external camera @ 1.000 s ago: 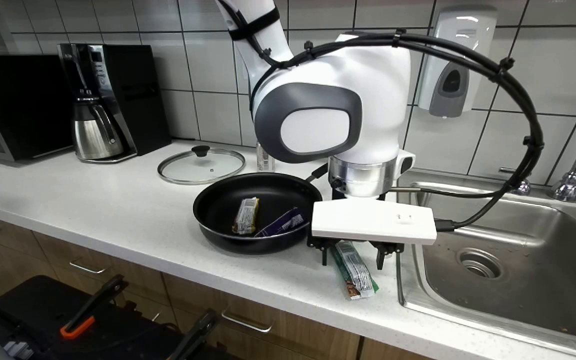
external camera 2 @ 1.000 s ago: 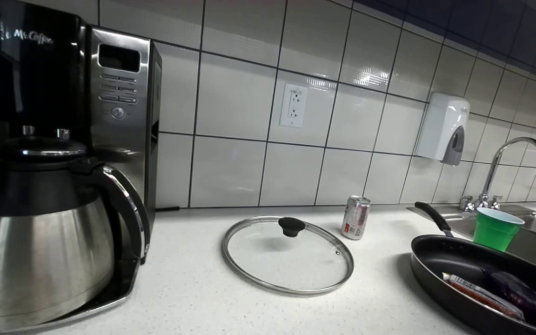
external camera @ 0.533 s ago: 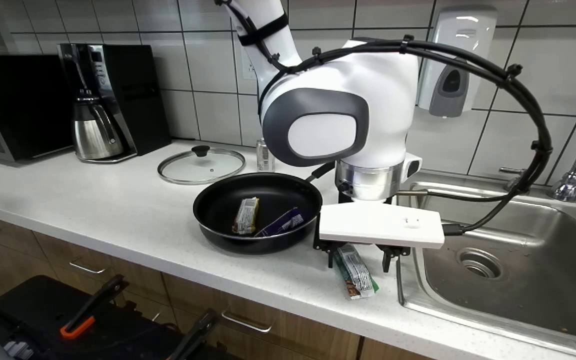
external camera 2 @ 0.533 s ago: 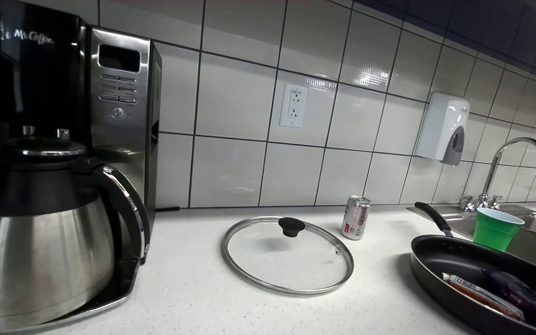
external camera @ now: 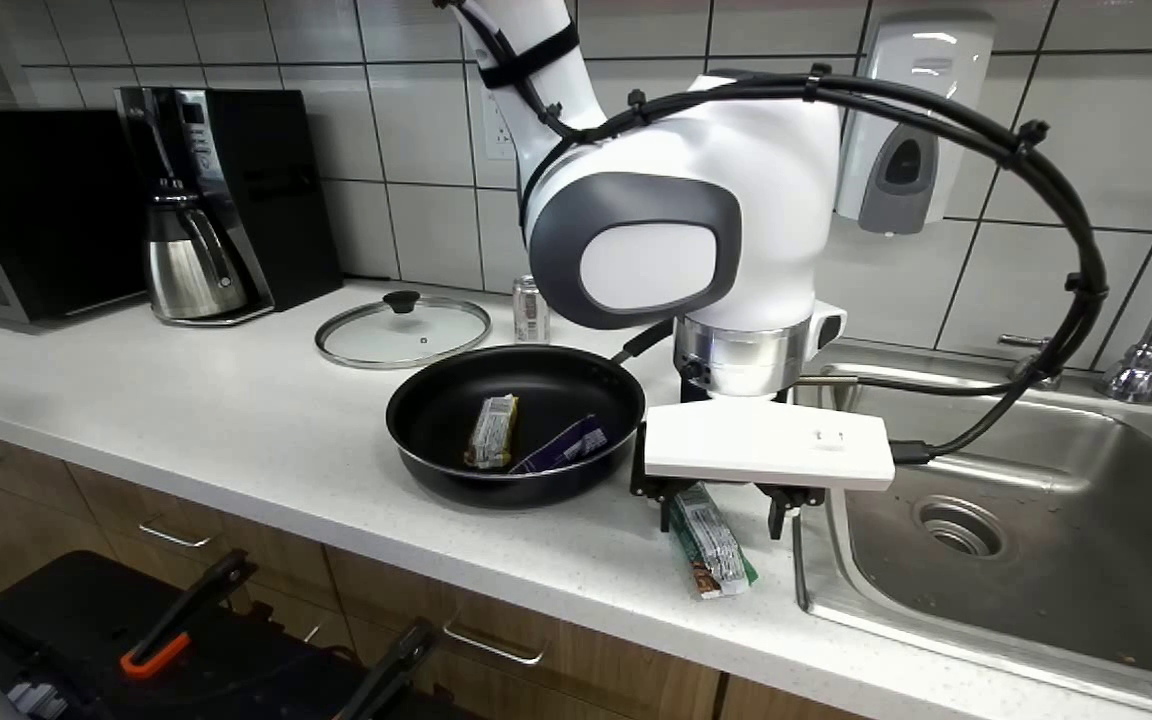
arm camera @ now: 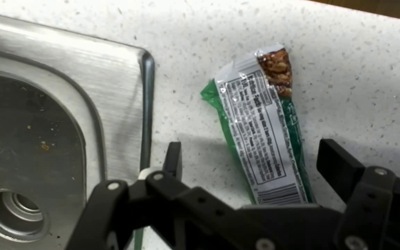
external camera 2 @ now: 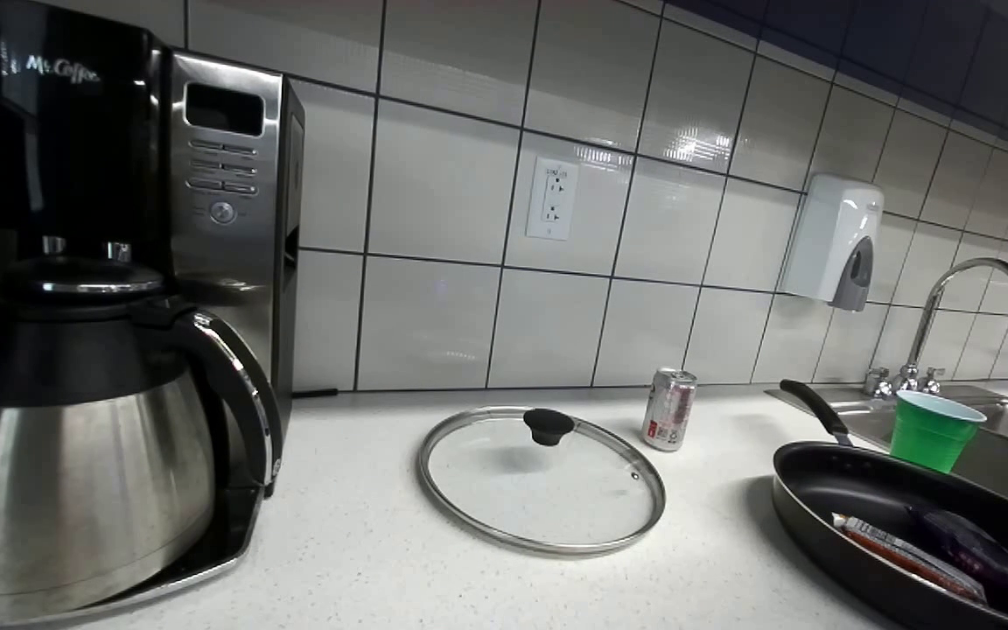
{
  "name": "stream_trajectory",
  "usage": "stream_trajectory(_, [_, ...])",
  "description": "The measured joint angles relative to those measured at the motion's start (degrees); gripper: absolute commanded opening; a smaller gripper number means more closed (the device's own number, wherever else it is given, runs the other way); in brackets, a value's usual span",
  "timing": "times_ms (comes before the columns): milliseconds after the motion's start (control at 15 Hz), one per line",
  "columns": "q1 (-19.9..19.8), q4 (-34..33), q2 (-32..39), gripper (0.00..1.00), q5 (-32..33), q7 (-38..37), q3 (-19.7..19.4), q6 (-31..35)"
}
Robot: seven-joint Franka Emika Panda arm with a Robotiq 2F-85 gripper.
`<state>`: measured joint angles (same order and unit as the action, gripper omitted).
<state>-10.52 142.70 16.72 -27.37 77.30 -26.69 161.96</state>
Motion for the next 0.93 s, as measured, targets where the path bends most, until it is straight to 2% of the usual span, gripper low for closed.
stream_trajectory(467, [-0.06,0.00,0.00,0.18,-0.18,0.04,0.00,0.01])
stream_trajectory(533, [-0.05,0.00,0.00,0.13,-0.18,0.03,-0.05,0.05])
stream_trajectory(867, [1.40,0.02,-0.25,0.13,1.32,-1.72,-2.29,0.30])
stream_trajectory(933, [1.14,0.03,-0.62,0.13,4.09,-4.19,-2.35,0.54])
